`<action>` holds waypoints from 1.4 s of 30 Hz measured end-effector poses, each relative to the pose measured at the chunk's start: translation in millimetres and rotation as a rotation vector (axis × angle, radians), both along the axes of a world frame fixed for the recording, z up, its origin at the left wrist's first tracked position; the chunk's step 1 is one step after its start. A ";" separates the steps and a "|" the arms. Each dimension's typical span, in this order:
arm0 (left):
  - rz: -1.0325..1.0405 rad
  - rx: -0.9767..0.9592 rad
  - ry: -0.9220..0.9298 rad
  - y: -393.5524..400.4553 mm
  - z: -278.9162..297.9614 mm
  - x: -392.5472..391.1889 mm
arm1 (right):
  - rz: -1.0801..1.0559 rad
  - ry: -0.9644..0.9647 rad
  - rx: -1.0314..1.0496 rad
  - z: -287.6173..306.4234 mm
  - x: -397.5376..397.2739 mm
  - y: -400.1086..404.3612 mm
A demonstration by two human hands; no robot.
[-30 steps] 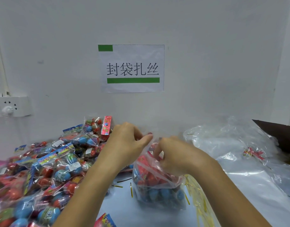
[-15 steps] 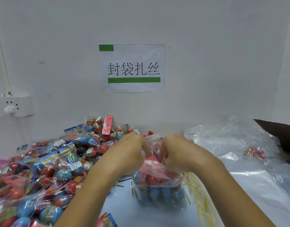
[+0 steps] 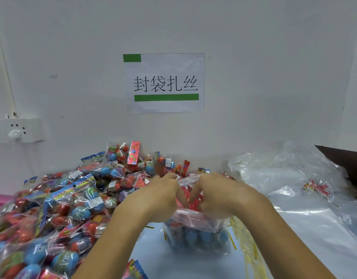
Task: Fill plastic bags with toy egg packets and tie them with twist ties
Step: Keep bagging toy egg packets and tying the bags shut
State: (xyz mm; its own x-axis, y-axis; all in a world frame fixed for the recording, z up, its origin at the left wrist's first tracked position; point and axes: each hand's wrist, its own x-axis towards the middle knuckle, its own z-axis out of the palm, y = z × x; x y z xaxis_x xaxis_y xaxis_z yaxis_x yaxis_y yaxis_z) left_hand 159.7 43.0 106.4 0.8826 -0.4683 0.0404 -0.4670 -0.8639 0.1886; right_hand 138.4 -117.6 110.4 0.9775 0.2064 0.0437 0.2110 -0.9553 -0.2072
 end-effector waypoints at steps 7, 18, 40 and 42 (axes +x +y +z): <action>0.081 -0.063 -0.024 4.0 8.9 -0.1 | -0.040 0.012 -0.029 -4.1 4.8 -1.9; 0.111 -0.014 0.081 14.1 9.9 6.5 | -0.047 -0.022 -0.072 -0.8 3.4 0.3; 0.062 0.076 0.217 7.8 3.1 5.8 | -0.003 -0.027 -0.001 -3.5 3.9 -1.6; 0.099 0.069 0.194 8.3 1.8 6.9 | -0.008 -0.023 -0.015 -3.2 4.2 -1.8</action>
